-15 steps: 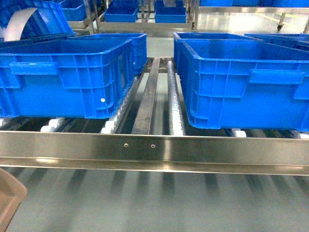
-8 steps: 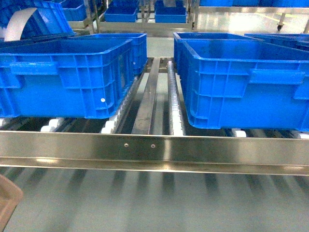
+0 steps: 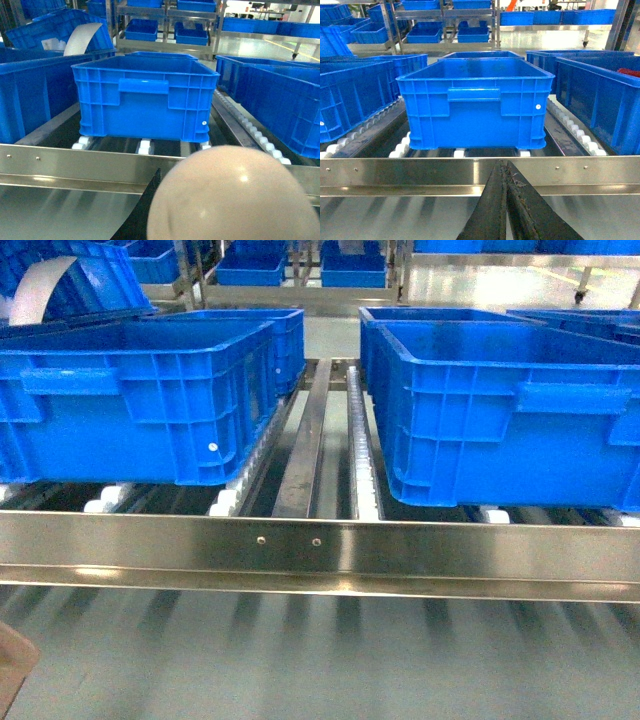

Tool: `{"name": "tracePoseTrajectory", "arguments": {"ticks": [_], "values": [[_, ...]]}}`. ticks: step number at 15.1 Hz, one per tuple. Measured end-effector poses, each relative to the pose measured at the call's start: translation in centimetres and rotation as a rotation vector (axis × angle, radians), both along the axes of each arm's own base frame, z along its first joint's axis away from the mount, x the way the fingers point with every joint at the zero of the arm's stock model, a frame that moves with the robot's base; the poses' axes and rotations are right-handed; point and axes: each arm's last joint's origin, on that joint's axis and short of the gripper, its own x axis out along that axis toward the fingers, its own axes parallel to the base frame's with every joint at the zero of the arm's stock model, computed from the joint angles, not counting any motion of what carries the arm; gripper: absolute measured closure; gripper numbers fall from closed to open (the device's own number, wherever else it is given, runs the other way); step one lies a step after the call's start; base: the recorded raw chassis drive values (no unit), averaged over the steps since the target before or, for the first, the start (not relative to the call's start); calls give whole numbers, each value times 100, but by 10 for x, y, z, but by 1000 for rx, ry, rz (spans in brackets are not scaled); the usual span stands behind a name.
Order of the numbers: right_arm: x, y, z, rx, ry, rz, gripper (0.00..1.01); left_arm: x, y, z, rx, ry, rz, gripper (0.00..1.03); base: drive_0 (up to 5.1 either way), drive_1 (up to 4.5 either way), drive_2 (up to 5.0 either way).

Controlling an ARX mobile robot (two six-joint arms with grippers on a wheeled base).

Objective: Place part in tray to right shelf

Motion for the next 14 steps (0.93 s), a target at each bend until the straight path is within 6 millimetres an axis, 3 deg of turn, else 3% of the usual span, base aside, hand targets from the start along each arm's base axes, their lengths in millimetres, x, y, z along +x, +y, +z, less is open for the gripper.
{"name": "tracePoseTrajectory", "arguments": {"ticks": [5, 12, 13, 14], "values": [[0, 0, 0, 0, 0, 0, 99, 0, 0, 0, 0, 0, 0, 90, 0, 0, 0], [0, 0, 0, 0, 0, 0, 10, 0, 0, 0, 0, 0, 0, 90, 0, 0, 0], [0, 0, 0, 0, 0, 0, 1, 0, 0, 0, 0, 0, 0, 90, 0, 0, 0], [0, 0, 0, 0, 0, 0, 4, 0, 0, 0, 0, 0, 0, 90, 0, 0, 0]]}}
